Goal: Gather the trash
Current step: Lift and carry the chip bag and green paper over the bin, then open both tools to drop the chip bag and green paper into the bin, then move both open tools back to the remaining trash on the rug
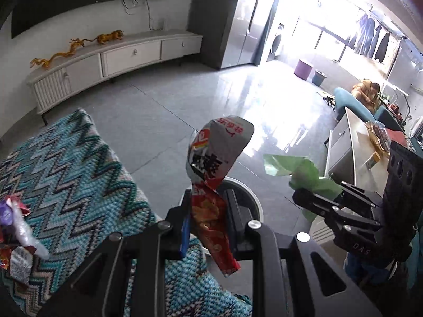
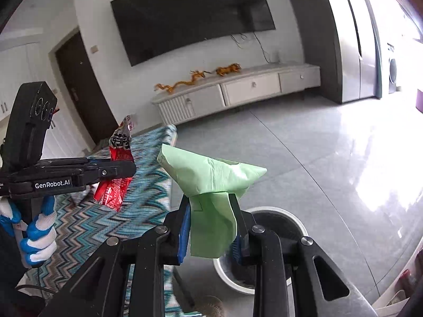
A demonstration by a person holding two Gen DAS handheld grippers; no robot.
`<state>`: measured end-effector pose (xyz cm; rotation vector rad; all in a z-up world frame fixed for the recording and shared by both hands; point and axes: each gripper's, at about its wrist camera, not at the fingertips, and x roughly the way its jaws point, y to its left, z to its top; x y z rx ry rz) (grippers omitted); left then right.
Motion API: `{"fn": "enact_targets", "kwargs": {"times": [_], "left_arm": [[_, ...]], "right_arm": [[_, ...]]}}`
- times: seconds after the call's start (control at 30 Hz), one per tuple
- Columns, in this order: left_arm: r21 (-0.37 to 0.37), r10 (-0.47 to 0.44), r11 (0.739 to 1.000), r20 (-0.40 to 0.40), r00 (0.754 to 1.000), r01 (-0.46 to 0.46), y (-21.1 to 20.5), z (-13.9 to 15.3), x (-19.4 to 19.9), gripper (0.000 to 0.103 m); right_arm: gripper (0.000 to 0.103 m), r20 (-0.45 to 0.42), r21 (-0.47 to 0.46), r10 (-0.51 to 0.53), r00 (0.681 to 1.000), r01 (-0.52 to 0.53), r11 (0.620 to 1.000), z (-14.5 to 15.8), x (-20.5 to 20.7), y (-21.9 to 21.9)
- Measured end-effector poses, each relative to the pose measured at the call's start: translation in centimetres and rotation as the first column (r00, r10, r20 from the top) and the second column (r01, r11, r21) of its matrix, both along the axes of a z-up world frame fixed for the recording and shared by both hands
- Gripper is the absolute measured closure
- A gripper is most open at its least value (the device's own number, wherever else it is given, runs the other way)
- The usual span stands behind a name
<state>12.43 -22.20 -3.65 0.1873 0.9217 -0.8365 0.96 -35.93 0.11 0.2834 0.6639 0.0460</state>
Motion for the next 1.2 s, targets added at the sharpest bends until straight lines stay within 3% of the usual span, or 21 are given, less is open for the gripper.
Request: {"fn": "enact_targets", "kwargs": {"times": [0.23, 0.3, 0.37, 0.4, 0.57, 0.8, 0.97, 1.2], "left_arm": [[0.006, -0.065, 0.998, -0.125, 0.990, 0.066, -4.8, -4.4, 2.5, 0.080], [-0.006, -0.065, 0.998, -0.157, 0.985, 0.065, -5.5, -5.3, 3.3, 0.074], [-0.015, -0.058, 0.998, -0.171, 0.983, 0.056, -5.8, -5.9, 4.0, 0.057], [-0.022, -0.055, 0.998, -0.179, 0.982, 0.052, -5.9, -6.1, 4.3, 0.054], [-0.026, -0.042, 0.999, -0.188, 0.981, 0.038, -5.8, -6.6, 4.8, 0.053], [-0.032, 0.007, 0.999, -0.133, 0.991, -0.011, -3.2, -4.9, 3.4, 0.053], [-0.076, 0.045, 0.996, -0.094, 0.995, -0.052, -0.5, -3.0, 1.5, 0.053], [-0.116, 0.171, 0.979, 0.004, 0.985, -0.169, 6.6, 0.9, -0.3, 0.053]], "right_arm": [[0.075, -0.131, 0.022, -0.052, 0.990, 0.055, 0.998, -5.3, 3.0, -2.8], [0.067, -0.162, 0.017, -0.063, 0.985, 0.067, 0.998, -6.6, 3.5, -3.5], [0.058, -0.187, 0.007, -0.082, 0.979, 0.085, 0.996, -7.5, 3.9, -4.1], [0.057, -0.194, 0.005, -0.089, 0.977, 0.091, 0.996, -7.8, 4.0, -4.3], [0.056, -0.207, 0.011, -0.112, 0.972, 0.117, 0.993, -8.1, 3.7, -5.1], [0.056, -0.163, 0.028, -0.115, 0.980, 0.121, 0.992, -6.0, 2.1, -4.4], [0.055, -0.097, 0.017, -0.086, 0.992, 0.088, 0.996, -2.4, 1.1, -2.0], [0.053, -0.004, 0.012, -0.053, 0.999, 0.053, 0.999, 1.5, -0.6, 1.7]]}}
